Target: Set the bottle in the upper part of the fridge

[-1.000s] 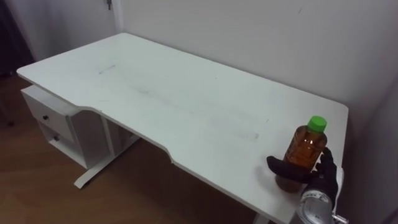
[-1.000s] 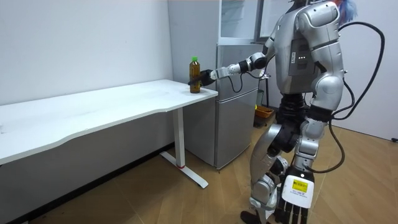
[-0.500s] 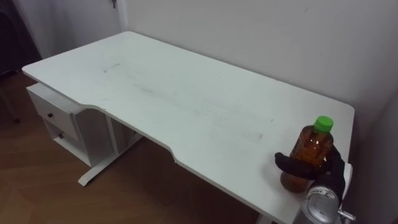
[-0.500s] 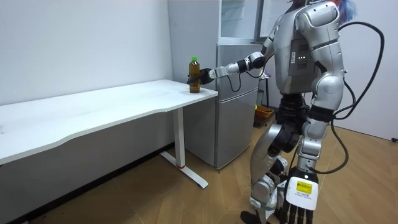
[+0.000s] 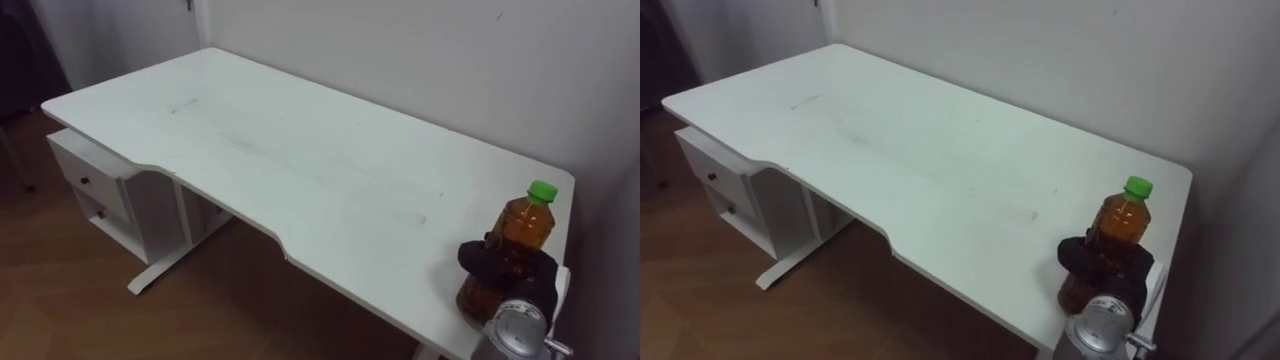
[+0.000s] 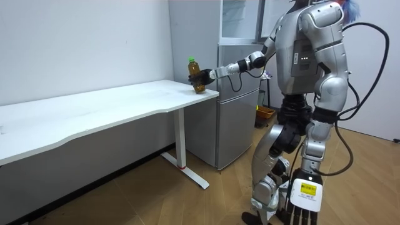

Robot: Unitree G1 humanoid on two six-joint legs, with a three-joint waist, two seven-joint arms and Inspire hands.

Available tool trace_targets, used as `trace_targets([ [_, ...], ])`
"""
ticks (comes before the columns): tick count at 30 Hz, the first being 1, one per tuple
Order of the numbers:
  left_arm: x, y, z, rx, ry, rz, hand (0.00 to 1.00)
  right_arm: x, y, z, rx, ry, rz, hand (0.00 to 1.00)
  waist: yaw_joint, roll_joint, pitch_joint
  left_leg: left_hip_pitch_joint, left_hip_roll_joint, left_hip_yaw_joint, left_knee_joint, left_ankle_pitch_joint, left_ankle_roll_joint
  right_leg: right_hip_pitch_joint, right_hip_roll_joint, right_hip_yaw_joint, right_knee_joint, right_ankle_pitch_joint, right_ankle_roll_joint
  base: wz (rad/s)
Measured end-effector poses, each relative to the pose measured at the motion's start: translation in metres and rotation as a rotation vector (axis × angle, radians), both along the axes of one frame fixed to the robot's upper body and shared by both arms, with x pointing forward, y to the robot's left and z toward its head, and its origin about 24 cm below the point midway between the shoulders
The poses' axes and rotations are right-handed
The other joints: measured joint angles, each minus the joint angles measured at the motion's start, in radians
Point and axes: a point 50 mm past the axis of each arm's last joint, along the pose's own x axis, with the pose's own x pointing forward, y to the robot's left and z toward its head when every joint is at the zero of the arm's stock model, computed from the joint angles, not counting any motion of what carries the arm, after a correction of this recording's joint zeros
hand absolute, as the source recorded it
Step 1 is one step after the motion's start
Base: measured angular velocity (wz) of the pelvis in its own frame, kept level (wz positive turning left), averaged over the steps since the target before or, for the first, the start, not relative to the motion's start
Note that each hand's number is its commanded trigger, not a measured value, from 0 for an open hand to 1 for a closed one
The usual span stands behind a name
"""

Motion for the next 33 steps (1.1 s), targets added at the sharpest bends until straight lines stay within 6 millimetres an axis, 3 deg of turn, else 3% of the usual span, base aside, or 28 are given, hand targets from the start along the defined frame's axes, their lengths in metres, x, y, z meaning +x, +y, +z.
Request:
trace_targets([
  [7,0.000,0.005,0.002,0.017,-0.021,-0.001,0.00,0.000,0.004,-0.004,0.067,0.012,0.036,1.00,-0.003,-0.020,-0.0008,0.005,0.003,0.000,0.004,-0.001,-0.001,0.014,0.005,-0.002,-0.010,0.002,0.000,0.00],
  [14,-0.006,0.010,0.004,0.022,-0.027,0.037,0.00,0.004,0.007,0.001,0.103,-0.027,0.138,1.00,-0.010,-0.022,-0.0017,0.028,0.007,0.021,0.000,0.000,0.002,0.031,0.006,0.018,-0.021,0.009,0.004,-0.07],
  [18,-0.014,0.015,0.005,0.017,-0.020,0.088,0.00,0.004,0.016,0.021,0.109,-0.131,0.286,1.00,-0.043,-0.020,-0.0020,0.050,0.009,0.036,-0.010,-0.002,0.005,0.035,0.007,0.040,-0.024,0.011,0.007,-0.13],
  [25,-0.027,0.021,0.007,0.051,-0.010,0.156,0.00,-0.008,0.023,0.056,0.082,-0.300,0.481,1.00,-0.084,-0.016,-0.0095,0.152,0.018,0.103,-0.065,-0.004,0.011,0.086,0.009,0.132,-0.025,0.014,0.012,-0.28],
  [27,-0.026,0.023,0.008,0.062,-0.018,0.171,0.00,-0.009,0.024,0.064,0.064,-0.325,0.520,1.00,-0.109,-0.018,-0.0170,0.165,0.021,0.113,-0.070,-0.006,0.012,0.094,0.012,0.148,-0.026,0.016,0.014,-0.18],
  [30,-0.023,0.027,0.009,0.071,-0.034,0.195,0.00,-0.010,0.022,0.076,0.053,-0.373,0.558,1.00,-0.150,-0.016,-0.0182,0.190,0.024,0.123,-0.075,-0.007,0.012,0.121,0.020,0.172,-0.048,0.024,0.015,-0.16],
  [33,-0.024,0.027,0.009,0.072,-0.031,0.205,0.00,-0.011,0.017,0.086,0.047,-0.415,0.569,1.00,-0.171,-0.013,-0.0283,0.208,0.029,0.143,-0.083,-0.010,0.011,0.126,0.025,0.200,-0.053,0.031,0.013,-0.29],
])
